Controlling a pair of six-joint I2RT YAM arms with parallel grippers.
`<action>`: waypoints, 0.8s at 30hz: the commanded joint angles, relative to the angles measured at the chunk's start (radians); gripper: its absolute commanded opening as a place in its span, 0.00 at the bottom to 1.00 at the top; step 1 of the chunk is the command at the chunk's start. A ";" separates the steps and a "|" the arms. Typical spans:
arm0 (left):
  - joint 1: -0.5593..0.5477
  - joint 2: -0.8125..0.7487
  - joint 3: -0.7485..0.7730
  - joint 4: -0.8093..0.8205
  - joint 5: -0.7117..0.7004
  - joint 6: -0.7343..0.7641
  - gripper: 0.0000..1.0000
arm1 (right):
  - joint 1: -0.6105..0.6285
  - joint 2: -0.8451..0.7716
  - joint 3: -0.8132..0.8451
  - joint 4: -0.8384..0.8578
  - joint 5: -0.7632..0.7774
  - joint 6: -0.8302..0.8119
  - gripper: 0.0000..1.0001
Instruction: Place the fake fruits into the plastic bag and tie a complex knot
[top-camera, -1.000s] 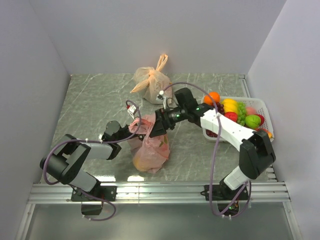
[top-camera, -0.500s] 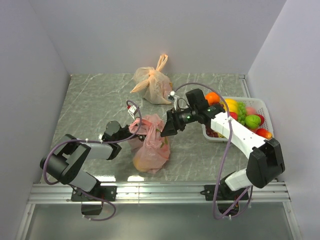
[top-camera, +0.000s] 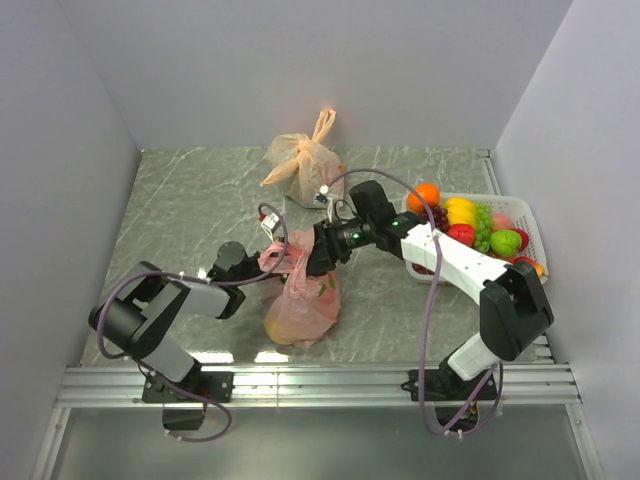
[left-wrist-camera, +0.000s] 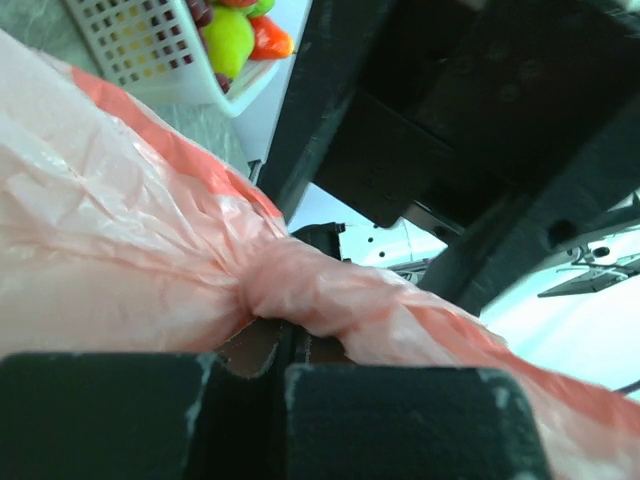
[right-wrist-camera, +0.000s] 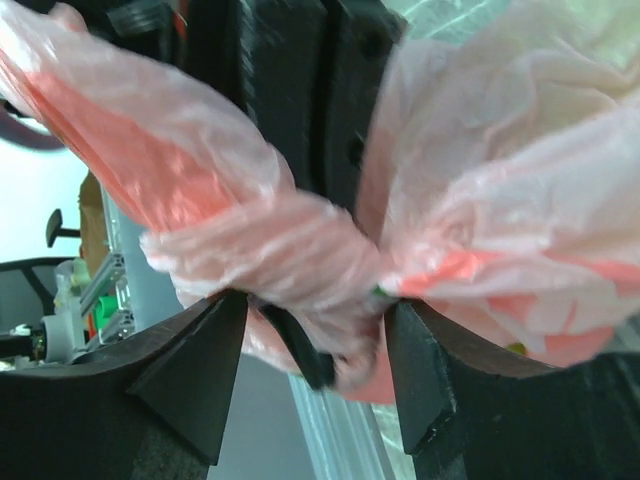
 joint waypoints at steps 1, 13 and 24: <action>-0.036 0.035 0.064 0.172 0.014 -0.034 0.00 | 0.044 0.052 0.045 0.145 0.024 0.054 0.61; -0.012 0.042 0.079 0.160 0.037 0.001 0.10 | -0.013 0.009 0.067 -0.058 -0.033 -0.056 0.86; -0.010 0.046 0.099 0.174 0.069 0.020 0.18 | -0.159 -0.098 0.071 -0.319 -0.093 -0.086 0.76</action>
